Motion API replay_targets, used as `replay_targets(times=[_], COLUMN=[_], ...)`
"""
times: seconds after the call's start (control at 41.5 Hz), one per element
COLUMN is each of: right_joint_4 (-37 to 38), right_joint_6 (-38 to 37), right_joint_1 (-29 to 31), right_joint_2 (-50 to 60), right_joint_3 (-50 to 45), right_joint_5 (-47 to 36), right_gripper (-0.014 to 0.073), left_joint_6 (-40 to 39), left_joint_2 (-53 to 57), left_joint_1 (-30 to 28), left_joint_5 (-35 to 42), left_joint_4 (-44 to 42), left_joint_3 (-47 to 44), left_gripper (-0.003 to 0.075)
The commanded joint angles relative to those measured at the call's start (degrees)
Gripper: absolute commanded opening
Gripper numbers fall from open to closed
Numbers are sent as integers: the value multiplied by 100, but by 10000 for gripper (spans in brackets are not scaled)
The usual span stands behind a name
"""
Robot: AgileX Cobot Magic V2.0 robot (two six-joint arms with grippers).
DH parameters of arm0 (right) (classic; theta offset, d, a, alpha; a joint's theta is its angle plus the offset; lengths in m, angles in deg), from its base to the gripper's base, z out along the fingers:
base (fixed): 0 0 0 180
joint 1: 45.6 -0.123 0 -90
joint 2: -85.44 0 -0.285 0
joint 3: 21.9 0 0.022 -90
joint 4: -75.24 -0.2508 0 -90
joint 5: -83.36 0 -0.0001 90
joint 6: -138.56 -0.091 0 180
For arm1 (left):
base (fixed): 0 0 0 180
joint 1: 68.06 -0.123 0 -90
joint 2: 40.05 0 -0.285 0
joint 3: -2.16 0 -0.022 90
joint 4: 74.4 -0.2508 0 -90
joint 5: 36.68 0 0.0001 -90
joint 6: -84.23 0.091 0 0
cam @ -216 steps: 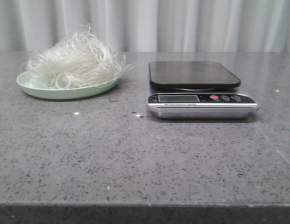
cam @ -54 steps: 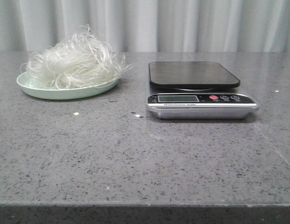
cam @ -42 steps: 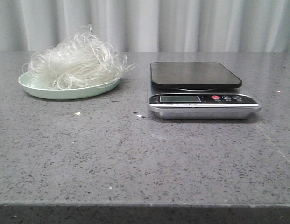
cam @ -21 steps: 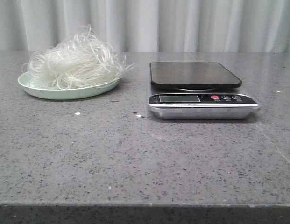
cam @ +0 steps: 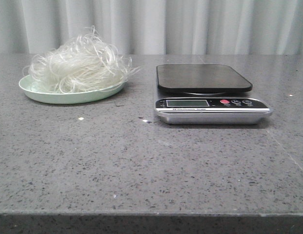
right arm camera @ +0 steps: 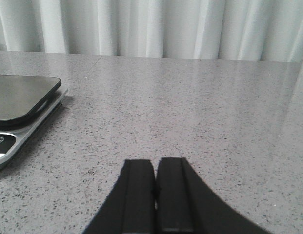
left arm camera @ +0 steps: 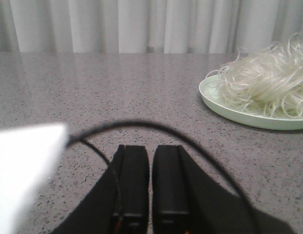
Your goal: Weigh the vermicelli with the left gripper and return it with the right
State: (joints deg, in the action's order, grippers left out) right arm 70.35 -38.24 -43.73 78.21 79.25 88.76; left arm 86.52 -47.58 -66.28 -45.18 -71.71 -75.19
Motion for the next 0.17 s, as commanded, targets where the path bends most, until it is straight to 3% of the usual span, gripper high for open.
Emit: replay_targets(times=[0.0,0.145], right_joint_4=[37,37], right_joint_6=[-9,-9], right_joint_1=[39,39], right_joint_2=[100,100], right_joint_3=[51,51], right_joint_5=[-414,-414], right_gripper=[151,151], left_joint_6=[-64,-64], left_joint_2=[111,111], left_joint_1=[37,37], left_joint_5=[435,435], left_joint_4=[18,18], left_joint_3=[-50,-50], left_gripper=[144,144])
